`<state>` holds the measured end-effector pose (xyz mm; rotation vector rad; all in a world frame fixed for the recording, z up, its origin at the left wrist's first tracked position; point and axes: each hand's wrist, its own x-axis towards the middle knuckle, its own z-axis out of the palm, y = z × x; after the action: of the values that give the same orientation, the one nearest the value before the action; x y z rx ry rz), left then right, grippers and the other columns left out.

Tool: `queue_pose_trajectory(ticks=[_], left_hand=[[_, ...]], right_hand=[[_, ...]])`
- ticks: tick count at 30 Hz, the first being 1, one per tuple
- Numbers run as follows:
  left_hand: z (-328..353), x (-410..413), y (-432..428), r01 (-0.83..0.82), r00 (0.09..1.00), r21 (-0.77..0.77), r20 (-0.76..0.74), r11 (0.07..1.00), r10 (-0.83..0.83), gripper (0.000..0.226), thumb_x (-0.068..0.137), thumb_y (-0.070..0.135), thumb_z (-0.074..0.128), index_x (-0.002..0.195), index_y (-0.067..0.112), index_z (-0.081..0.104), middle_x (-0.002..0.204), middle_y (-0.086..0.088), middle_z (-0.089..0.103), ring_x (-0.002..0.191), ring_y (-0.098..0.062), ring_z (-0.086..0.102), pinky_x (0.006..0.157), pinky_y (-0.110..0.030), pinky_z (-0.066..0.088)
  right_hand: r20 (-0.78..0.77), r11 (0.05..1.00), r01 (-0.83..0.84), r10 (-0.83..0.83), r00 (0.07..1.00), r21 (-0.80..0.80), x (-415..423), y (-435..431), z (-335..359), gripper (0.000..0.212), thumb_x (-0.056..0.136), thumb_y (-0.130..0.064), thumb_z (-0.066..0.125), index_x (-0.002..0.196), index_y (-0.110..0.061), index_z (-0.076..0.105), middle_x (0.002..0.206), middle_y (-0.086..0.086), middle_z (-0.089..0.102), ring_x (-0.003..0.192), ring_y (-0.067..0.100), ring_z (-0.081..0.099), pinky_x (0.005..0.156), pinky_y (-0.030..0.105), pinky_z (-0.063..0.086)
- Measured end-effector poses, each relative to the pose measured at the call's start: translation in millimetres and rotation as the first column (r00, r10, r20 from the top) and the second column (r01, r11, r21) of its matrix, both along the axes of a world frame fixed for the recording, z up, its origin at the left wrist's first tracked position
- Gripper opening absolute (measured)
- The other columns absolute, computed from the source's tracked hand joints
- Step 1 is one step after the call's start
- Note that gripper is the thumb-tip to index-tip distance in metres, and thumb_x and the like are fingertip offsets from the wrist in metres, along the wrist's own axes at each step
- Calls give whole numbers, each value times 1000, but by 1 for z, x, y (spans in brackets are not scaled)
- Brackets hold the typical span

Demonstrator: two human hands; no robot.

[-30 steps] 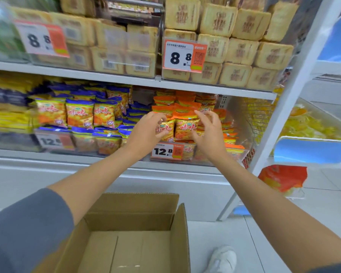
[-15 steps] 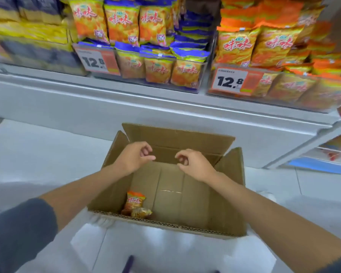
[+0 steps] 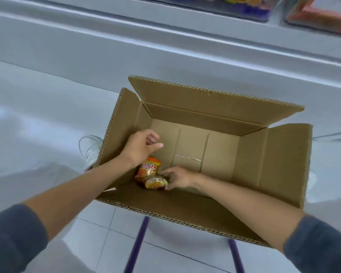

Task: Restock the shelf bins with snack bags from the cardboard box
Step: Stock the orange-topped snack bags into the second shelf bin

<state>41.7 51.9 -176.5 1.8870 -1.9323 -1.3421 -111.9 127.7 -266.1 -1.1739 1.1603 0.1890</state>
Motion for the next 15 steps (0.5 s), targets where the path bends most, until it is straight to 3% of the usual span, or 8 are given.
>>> queue_pose_trajectory(ticks=[3,5,8,11,13,15], left_hand=[[-2,0,2,23,1000,55,-13,998,-23,22,83,19,74,102,16,63,91,3,61,84,-9,59,77,-17,49],[-4,1,5,40,999,83,-17,996,-39,24,82,17,75,103,17,63,92,2,62,89,-14,62,83,-26,51],[-3,1,10,94,995,86,6,992,-95,34,79,20,79,109,20,62,100,3,62,97,-14,61,87,-27,51],[4,-2,14,219,975,159,2,963,-222,64,73,35,83,129,25,55,124,13,55,116,-6,51,96,-23,42],[12,-9,16,287,958,285,-73,915,-278,78,71,42,82,139,27,47,131,16,47,123,-4,45,103,-26,39],[19,-16,17,321,945,337,-173,885,-277,71,74,37,81,137,25,49,133,11,54,119,-5,53,105,-30,43]], right_hand=[[-17,989,117,-119,993,-94,2,2,-4,33,82,-3,73,114,-5,69,121,11,66,112,23,60,99,29,46],[-27,974,179,-185,982,-141,-6,-2,1,21,84,-2,70,105,-3,72,110,13,70,98,20,63,87,25,48],[-62,940,216,-240,969,-264,-30,-16,20,15,86,-2,67,98,-5,76,100,12,73,83,11,60,75,18,43],[-61,889,238,-283,957,-391,-60,-30,54,14,87,-5,65,93,-6,77,94,7,75,79,8,61,73,17,45],[-32,844,292,-342,939,-450,-77,-36,77,14,88,-5,65,95,-6,77,89,3,73,77,8,62,76,19,49],[26,807,366,-400,916,-463,-90,-38,98,12,88,-6,66,95,-6,76,87,4,73,72,10,63,76,27,54]])
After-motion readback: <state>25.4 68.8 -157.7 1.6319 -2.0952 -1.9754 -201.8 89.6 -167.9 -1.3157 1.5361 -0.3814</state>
